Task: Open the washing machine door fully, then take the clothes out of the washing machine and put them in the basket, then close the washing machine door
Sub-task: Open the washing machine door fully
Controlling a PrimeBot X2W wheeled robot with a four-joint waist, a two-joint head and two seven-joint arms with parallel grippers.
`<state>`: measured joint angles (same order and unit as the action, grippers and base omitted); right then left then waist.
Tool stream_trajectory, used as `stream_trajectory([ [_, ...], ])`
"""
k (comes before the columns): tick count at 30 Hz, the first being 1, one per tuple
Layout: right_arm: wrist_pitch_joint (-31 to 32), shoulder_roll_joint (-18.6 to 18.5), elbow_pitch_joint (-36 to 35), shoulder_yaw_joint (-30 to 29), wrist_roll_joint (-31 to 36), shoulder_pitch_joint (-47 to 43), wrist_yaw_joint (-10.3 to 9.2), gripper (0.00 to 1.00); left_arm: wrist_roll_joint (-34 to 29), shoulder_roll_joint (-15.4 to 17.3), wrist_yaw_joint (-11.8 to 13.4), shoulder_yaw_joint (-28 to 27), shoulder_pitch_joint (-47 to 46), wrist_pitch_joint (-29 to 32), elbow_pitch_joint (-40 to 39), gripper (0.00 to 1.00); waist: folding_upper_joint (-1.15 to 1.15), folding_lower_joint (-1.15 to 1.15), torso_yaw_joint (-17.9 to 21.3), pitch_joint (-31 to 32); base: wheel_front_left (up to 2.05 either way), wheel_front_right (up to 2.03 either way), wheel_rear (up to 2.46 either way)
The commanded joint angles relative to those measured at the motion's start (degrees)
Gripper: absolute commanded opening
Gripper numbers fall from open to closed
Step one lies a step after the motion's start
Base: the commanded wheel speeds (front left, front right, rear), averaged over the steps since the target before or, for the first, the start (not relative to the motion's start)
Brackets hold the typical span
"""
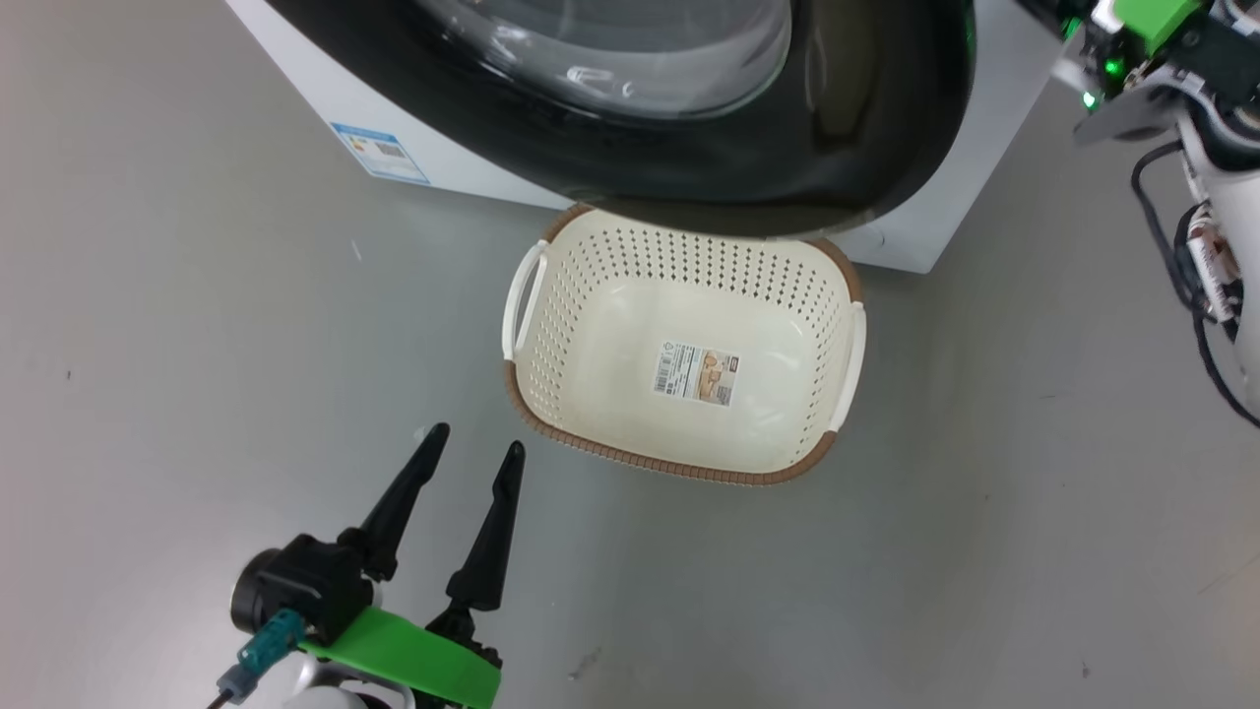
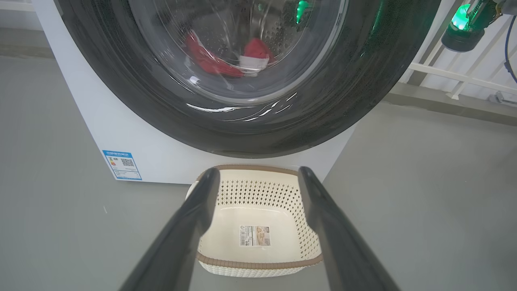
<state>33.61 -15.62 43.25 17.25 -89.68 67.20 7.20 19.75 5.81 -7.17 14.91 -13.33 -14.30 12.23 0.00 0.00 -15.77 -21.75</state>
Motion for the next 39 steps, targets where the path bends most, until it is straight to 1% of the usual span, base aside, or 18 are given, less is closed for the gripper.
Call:
stream_trajectory([
  [1,0.78,1.78,-2.17,0.72,-0.68,-1.72,0.29,0.0,-0.2,0.95,-0.32,-2.23,0.35,-0.7,-0.97,1.0,0.0,0.0,0.21,1.07,0.0,0.0,0.0],
  [14,2.69,2.63,-7.78,1.87,-1.62,-9.53,0.29,0.0,-1.18,0.44,-0.32,-2.83,2.6,-0.7,-0.93,1.0,0.0,0.0,0.62,4.37,0.0,0.0,0.0],
  [32,6.36,4.73,-18.19,6.08,-2.04,-19.53,0.29,0.0,-2.05,-0.1,-0.32,-3.59,4.55,-0.7,-1.37,1.0,0.0,0.0,0.8,7.07,0.0,0.0,0.0],
  [36,6.06,4.86,-19.61,6.59,-1.55,-20.72,0.29,0.0,-2.18,-0.26,-0.32,-3.75,4.87,-0.7,-1.53,1.0,0.0,0.0,1.03,7.41,0.0,0.0,0.0],
  [39,4.22,4.45,-19.87,6.25,-0.38,-21.39,0.29,0.0,-2.23,-0.36,-0.32,-3.76,4.95,-0.7,-1.6,1.0,0.0,0.0,1.17,7.66,0.0,0.0,0.0],
])
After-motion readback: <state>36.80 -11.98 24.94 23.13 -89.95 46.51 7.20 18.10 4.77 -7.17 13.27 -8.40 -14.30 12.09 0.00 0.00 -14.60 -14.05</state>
